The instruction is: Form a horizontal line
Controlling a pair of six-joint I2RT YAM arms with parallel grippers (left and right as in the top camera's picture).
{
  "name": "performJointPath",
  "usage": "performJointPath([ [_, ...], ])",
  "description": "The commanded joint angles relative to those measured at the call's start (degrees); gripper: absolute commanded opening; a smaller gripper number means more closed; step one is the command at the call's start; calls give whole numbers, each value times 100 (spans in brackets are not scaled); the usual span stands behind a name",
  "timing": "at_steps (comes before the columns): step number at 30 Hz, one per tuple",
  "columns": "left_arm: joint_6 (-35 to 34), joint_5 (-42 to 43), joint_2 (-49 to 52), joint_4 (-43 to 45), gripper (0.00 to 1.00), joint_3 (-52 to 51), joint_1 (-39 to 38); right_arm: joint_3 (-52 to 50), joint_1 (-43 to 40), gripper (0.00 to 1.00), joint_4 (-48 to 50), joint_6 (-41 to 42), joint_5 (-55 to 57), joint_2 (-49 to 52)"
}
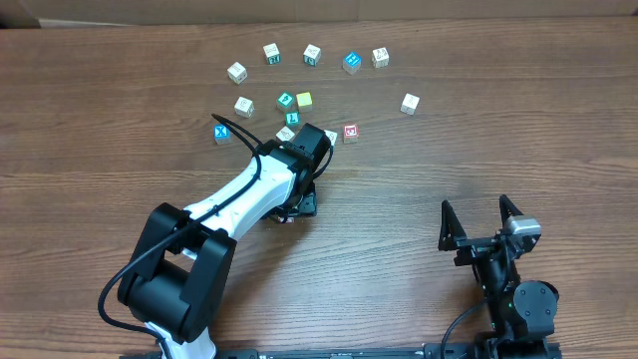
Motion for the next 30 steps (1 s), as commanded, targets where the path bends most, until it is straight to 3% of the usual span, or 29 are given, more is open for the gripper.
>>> performJointPath([
  [1,234,-103,59,-116,71,181,61,-55,33,100,33,-44,7,-57],
  [6,422,-116,59,-772,74,1351,278,-55,33,100,33,-44,7,-57],
  [13,975,-116,59,-1340,80,3818,715,-55,33,100,33,-44,7,-57],
  [18,1646,-138,59,-503,86,5390,903,-55,33,100,33,-44,7,-57],
  [23,2039,-146,83,415,88,5571,968,-55,33,100,33,-44,7,-57],
  [27,2065,-387,221,461,77,5567,975,-55,33,100,33,-44,7,-57],
  [30,2068,-374,439,409,62,5565,975,-55,33,100,33,-44,7,-57],
])
